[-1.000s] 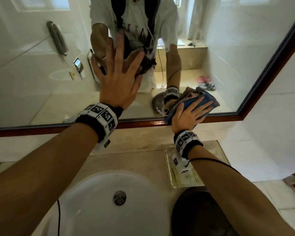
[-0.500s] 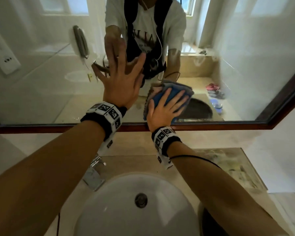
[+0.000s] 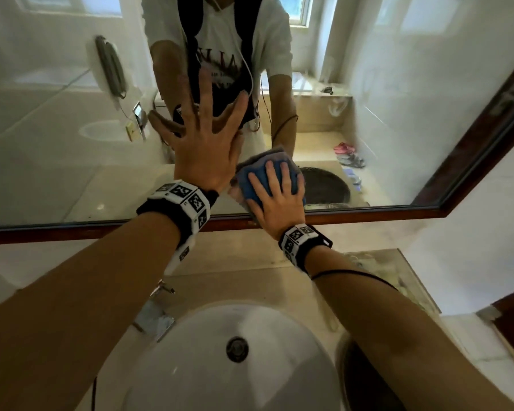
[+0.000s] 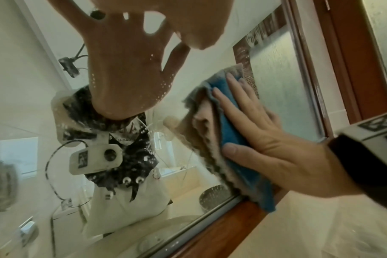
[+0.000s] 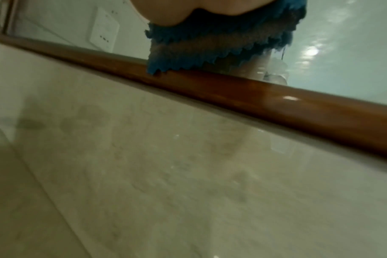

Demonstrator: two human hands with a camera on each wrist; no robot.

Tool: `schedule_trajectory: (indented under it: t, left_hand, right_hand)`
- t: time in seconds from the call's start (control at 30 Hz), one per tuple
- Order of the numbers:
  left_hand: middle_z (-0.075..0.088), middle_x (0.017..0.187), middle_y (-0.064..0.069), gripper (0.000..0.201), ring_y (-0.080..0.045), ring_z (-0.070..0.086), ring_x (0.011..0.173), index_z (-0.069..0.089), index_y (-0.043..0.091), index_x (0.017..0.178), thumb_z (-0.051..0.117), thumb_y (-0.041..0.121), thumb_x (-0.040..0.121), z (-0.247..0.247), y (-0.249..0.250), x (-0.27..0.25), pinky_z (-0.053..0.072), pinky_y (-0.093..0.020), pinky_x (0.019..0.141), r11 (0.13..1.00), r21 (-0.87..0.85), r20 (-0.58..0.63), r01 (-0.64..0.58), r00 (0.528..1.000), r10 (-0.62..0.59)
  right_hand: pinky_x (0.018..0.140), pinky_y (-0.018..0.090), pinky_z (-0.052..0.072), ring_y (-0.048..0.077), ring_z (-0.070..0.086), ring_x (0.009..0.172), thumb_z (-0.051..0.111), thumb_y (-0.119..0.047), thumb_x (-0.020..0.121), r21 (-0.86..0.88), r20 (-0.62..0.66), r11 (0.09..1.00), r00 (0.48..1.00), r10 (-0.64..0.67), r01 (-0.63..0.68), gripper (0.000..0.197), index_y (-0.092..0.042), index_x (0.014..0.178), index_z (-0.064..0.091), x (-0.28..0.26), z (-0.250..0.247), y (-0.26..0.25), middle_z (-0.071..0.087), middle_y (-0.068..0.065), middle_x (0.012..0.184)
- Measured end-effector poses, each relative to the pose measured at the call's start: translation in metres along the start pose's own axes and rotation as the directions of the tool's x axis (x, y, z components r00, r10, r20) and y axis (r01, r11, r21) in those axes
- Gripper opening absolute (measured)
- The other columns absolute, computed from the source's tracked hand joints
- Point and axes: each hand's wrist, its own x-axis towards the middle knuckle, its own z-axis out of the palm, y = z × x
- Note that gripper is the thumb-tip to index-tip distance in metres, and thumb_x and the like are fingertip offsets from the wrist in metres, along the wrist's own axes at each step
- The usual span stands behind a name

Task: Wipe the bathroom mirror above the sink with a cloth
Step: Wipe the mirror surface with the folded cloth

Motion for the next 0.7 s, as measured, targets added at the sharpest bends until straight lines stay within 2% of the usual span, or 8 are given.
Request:
schedule_trajectory:
  t: [0.1, 0.17, 0.23, 0.33, 0.47, 0.57, 0.63, 0.7]
  left_hand:
    - [0.006, 0.161, -0.022, 0.055, -0.048, 0.005, 0.147, 0.002, 0.042, 0.154, 0.021, 0.052, 0.103, 0.001, 0.001, 0.0, 0.012, -0.083, 0.098, 0.999, 0.03, -0.025, 0.018, 1.0, -0.017]
    - [0.006, 0.161, -0.023, 0.057, -0.049, 0.005, 0.147, 0.002, 0.042, 0.154, 0.023, 0.051, 0.102, 0.002, 0.002, 0.0, 0.011, -0.083, 0.098, 0.999, 0.044, -0.024, 0.023, 0.999, -0.022]
    - [0.006, 0.161, -0.024, 0.057, -0.049, 0.005, 0.146, 0.003, 0.042, 0.154, 0.025, 0.052, 0.102, 0.002, 0.003, 0.0, 0.009, -0.083, 0.099, 0.998, 0.059, -0.024, 0.036, 0.999, -0.035]
    - [0.006, 0.161, -0.023, 0.057, -0.048, 0.004, 0.147, 0.005, 0.042, 0.154, 0.026, 0.053, 0.102, 0.002, 0.004, -0.001, 0.007, -0.082, 0.101, 0.995, 0.082, -0.022, 0.054, 0.998, -0.052]
    - [0.007, 0.162, -0.022, 0.058, -0.046, 0.005, 0.147, 0.008, 0.042, 0.154, 0.03, 0.052, 0.101, -0.001, 0.005, -0.001, 0.006, -0.079, 0.102, 0.993, 0.103, -0.027, 0.065, 0.998, -0.063]
    - [0.007, 0.162, -0.021, 0.06, -0.044, 0.004, 0.148, 0.008, 0.043, 0.154, 0.033, 0.052, 0.1, -0.007, 0.003, -0.004, 0.007, -0.077, 0.104, 0.993, 0.099, -0.021, 0.065, 0.998, -0.063]
    - [0.007, 0.162, -0.021, 0.061, -0.044, 0.005, 0.148, 0.007, 0.043, 0.154, 0.033, 0.052, 0.1, -0.007, -0.002, -0.007, 0.01, -0.075, 0.106, 0.992, 0.12, -0.013, 0.04, 0.999, -0.038]
    - [0.006, 0.162, -0.022, 0.062, -0.046, 0.005, 0.148, 0.007, 0.042, 0.154, 0.034, 0.052, 0.1, -0.009, -0.01, -0.011, 0.014, -0.074, 0.107, 0.99, 0.141, 0.0, 0.03, 1.0, -0.03]
  right_hand:
    - [0.112, 0.058, 0.012, 0.033, 0.019, 0.142, 0.05, -0.052, 0.093, -0.047, -0.005, 0.993, 0.994, -0.113, 0.112, 0.061, -0.028, 0.147, 0.034, -0.007, -0.003, 0.038, 0.023, 0.006, 0.155]
    - [0.113, 0.057, 0.011, 0.033, 0.021, 0.141, 0.052, -0.051, 0.093, -0.072, -0.011, 0.985, 0.988, -0.157, 0.156, 0.06, -0.028, 0.147, 0.036, -0.012, -0.004, 0.062, 0.032, 0.008, 0.154]
    - [0.114, 0.056, 0.011, 0.034, 0.023, 0.141, 0.051, -0.051, 0.094, -0.089, -0.015, 0.981, 0.985, -0.173, 0.171, 0.06, -0.027, 0.146, 0.037, -0.017, -0.007, 0.083, 0.036, 0.009, 0.153]
    - [0.114, 0.056, 0.011, 0.036, 0.024, 0.139, 0.051, -0.051, 0.093, -0.106, -0.046, 0.985, 0.988, -0.144, 0.139, 0.061, -0.024, 0.146, 0.037, -0.026, -0.01, 0.114, 0.029, 0.01, 0.152]
    - [0.114, 0.058, 0.011, 0.043, 0.022, 0.14, 0.041, -0.053, 0.095, -0.073, -0.017, 0.997, 1.0, 0.007, -0.008, 0.063, -0.021, 0.149, 0.031, -0.041, -0.01, 0.133, 0.029, 0.019, 0.153]
    - [0.114, 0.062, 0.01, 0.049, 0.021, 0.141, 0.034, -0.053, 0.098, -0.023, 0.01, 0.982, 0.982, 0.186, -0.186, 0.066, -0.017, 0.152, 0.02, -0.048, -0.004, 0.115, 0.023, 0.026, 0.155]
    - [0.113, 0.064, 0.012, 0.052, 0.02, 0.14, 0.032, -0.053, 0.099, 0.01, -0.003, 0.945, 0.945, 0.327, -0.327, 0.069, -0.012, 0.152, 0.016, -0.048, 0.002, 0.093, 0.022, 0.031, 0.154]
    - [0.112, 0.066, 0.016, 0.055, 0.021, 0.139, 0.029, -0.053, 0.1, 0.064, -0.033, 0.876, 0.876, 0.481, -0.478, 0.07, -0.008, 0.151, 0.014, -0.041, 0.007, 0.068, 0.023, 0.035, 0.151]
